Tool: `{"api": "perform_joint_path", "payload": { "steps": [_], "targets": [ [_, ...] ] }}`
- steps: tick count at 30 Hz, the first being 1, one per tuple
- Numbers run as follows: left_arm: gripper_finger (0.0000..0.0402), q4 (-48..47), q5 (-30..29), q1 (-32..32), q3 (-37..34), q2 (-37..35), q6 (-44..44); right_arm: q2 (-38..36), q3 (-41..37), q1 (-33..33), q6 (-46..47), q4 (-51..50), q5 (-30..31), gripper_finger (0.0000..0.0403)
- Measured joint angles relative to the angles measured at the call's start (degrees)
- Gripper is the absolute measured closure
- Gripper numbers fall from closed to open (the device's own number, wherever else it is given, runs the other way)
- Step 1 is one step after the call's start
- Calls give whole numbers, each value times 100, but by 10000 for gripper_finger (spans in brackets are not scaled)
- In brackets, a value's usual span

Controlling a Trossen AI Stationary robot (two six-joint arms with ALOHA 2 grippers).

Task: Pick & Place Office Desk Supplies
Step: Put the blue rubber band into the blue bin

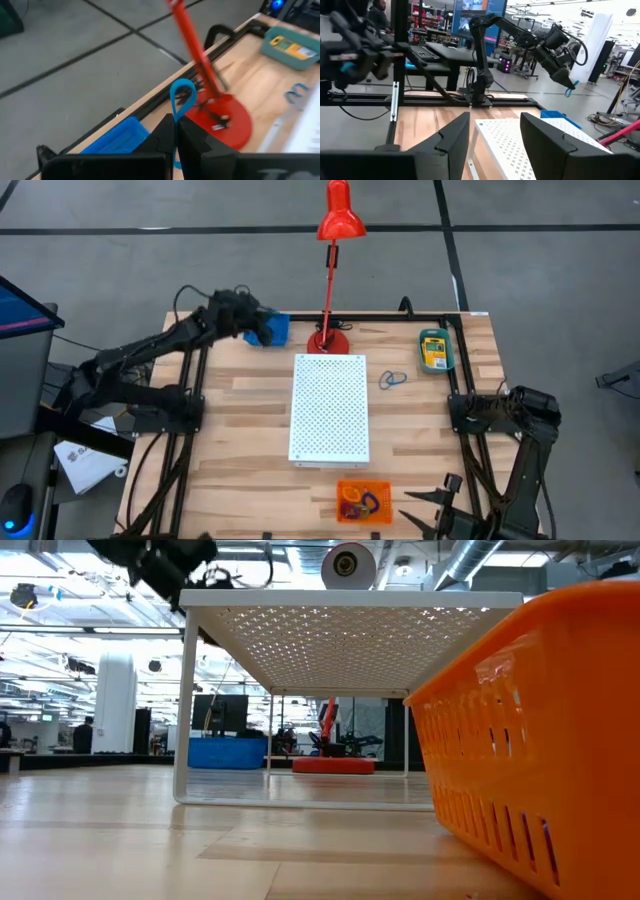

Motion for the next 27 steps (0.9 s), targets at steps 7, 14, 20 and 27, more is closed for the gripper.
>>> {"api": "perform_joint_path", "payload": {
  "steps": [7,14,20,27],
  "targets": [
    [401,655,612,701,0,1026,312,0,0,-141,1155,-1071,-217,232],
    [401,1187,641,1037,0,2150,441,2,-2,-362,1332,-1296,-612,232],
    [401,1251,689,1224,0,2649,587,9,-158,-401,1478,-1374,-616,232],
    [368,1233,593,1260,0,2682,592,9,-267,-442,2162,-1839,-693,232]
  ]
}}
